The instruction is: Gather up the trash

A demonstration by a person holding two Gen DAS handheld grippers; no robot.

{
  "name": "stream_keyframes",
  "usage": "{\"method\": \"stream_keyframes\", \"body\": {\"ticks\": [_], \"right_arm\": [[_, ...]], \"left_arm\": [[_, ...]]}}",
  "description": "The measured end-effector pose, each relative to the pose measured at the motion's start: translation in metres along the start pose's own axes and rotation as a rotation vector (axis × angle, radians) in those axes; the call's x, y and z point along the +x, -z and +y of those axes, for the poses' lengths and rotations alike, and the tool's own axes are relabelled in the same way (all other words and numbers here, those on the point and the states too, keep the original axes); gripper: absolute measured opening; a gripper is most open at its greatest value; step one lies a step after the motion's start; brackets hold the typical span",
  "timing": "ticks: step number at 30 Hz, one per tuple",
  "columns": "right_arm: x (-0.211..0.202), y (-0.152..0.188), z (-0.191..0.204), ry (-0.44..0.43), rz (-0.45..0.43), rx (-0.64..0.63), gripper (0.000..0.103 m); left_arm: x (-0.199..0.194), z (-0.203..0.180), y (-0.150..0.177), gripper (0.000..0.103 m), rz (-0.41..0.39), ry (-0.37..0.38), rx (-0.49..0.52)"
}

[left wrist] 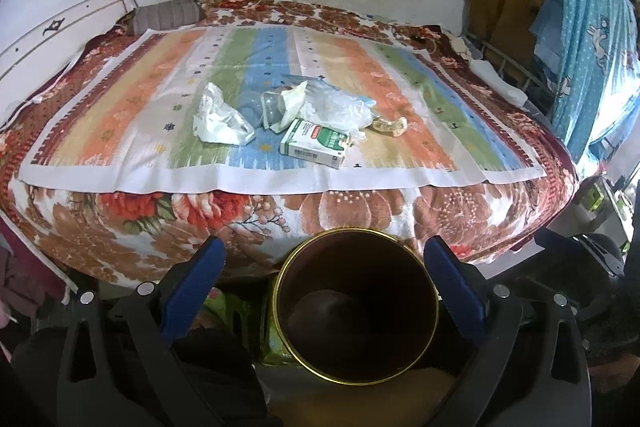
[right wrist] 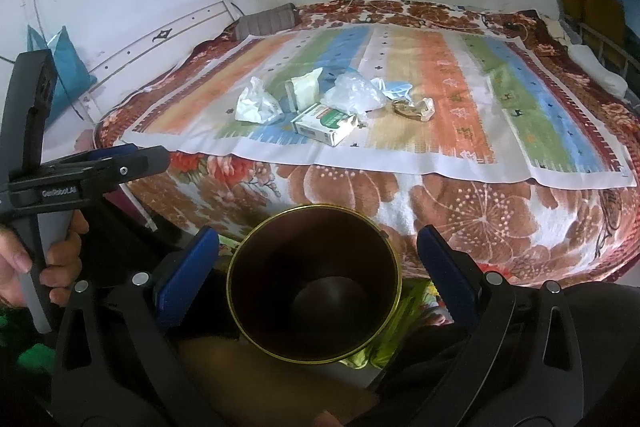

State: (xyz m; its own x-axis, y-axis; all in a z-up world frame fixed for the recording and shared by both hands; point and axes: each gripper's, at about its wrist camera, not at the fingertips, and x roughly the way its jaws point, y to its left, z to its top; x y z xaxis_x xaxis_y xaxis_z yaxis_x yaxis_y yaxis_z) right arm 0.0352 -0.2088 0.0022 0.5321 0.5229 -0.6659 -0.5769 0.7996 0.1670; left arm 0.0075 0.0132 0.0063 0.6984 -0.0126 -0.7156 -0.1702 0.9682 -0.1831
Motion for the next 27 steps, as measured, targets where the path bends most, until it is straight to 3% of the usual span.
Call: {"method": "stream_keyframes", "body": {"ticks": [14, 27], "right_arm": [[-0.001, -0.001, 0.0, -0.006, 0.002, 0.002, 0.094], [0.0, -0.001, 0.002, -0.007, 0.003, -0.001, 0.094]], "left_arm": [[-0.003, 0.006, -0.001, 0.097, -0.01, 0.049, -0.06], [-0.001, 0.012, 0.0, 0.097, -0.008, 0.01, -0.08]]}}
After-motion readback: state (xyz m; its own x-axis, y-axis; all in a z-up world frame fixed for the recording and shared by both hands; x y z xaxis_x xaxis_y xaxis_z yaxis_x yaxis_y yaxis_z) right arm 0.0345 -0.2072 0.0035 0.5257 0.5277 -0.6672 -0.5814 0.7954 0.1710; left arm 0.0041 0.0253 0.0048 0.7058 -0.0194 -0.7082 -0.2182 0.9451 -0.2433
